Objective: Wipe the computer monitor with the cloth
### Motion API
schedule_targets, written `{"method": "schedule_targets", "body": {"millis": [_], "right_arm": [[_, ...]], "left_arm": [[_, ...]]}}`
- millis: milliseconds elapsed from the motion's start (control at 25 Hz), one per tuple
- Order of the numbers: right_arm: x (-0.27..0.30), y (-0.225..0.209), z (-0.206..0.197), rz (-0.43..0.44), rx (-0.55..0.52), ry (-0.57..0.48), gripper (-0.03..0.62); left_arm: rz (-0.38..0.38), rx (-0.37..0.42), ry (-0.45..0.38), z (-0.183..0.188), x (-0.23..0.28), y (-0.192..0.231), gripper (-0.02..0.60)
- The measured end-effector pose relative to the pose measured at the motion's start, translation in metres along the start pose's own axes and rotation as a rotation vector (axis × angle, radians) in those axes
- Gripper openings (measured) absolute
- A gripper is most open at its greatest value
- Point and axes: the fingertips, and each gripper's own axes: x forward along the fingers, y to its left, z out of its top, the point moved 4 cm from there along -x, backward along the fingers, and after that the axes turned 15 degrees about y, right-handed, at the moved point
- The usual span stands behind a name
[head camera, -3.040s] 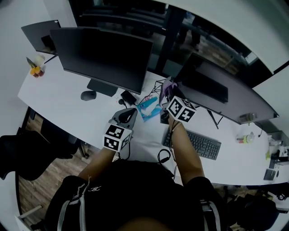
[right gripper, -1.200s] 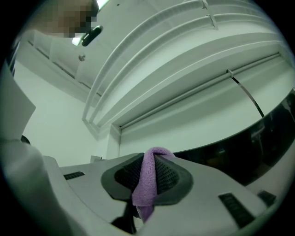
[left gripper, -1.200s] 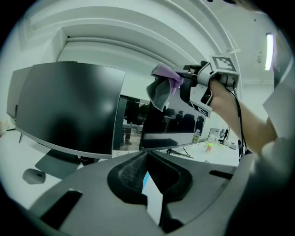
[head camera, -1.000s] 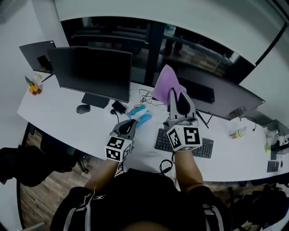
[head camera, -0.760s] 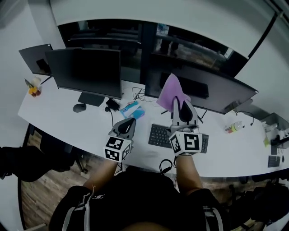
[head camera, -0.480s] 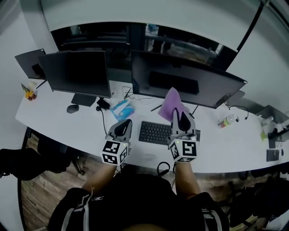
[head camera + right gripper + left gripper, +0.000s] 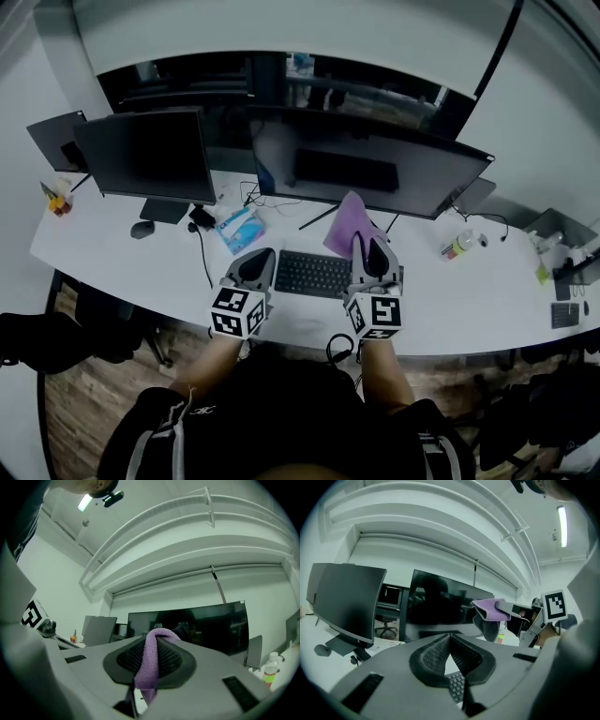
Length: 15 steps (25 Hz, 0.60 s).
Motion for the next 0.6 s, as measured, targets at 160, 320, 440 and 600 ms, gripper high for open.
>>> {"method": "schedule_targets", "body": {"millis": [160, 320, 440, 600], "right_arm": [[0.001, -0.002, 0.003, -0.002, -0.012, -0.013, 0.072], [0.003, -0.001, 0.001, 0.01, -0.001, -0.009, 0.072], [0.005, -0.001, 0.002, 0.018, -0.002, -0.009, 0.072], [0.009, 0.0, 0.004, 0.023, -0.005, -0.014, 0.072]], "left_arm": [[0.006, 0.015, -0.019, 0.01, 0.0, -0.001, 0.012], [0.011, 0.023, -0.033, 0.015, -0.003, -0.002, 0.012], [0.02, 0.034, -0.043, 0.02, -0.004, -0.002, 0.012], [0.035, 0.073, -0.055, 0.026, -0.004, -0.003, 0.012]]}}
